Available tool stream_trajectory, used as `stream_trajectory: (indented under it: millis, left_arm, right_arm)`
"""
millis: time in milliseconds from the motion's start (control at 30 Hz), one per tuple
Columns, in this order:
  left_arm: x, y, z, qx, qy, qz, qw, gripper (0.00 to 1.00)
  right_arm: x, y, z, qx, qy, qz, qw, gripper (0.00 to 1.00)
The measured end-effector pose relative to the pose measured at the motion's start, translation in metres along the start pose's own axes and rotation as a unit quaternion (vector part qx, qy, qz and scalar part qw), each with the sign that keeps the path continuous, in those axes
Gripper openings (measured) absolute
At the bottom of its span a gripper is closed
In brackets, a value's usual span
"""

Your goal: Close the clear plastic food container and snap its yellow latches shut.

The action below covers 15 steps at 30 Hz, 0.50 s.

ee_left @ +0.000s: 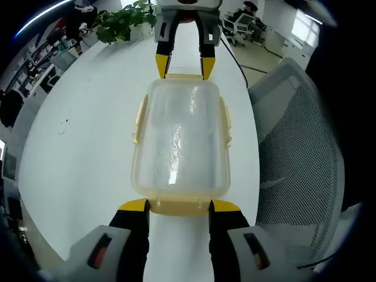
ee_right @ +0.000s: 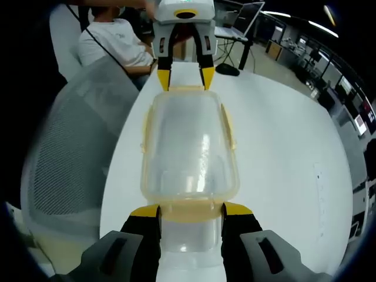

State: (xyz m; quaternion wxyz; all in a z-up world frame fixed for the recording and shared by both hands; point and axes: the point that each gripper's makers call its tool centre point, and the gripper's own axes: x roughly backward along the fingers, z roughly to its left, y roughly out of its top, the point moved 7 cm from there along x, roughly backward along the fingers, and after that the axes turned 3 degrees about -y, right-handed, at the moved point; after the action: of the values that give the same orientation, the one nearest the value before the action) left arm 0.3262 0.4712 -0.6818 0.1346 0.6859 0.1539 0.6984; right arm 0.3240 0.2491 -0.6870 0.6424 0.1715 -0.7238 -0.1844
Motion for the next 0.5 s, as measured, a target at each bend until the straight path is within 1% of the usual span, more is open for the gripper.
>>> stream_trajectory:
  millis: [233,367,500]
  left_arm:
    - [-0.009,0.015,-0.001,-0.003,0.002,0.000,1.0000,0.38]
    - [-0.013,0.027,-0.003,-0.006,0.000,-0.010,0.9999,0.38]
    - [-0.016,0.034,-0.001,-0.010,-0.002,-0.008,0.9999,0.38]
  right_arm:
    - [0.010,-0.015,0.001,-0.003,-0.005,0.001,1.0000,0.39]
    - [0.011,-0.026,0.001,-0.005,-0.004,0.006,1.0000,0.39]
    - [0.016,-0.033,0.002,-0.009,-0.006,0.006,0.9999,0.39]
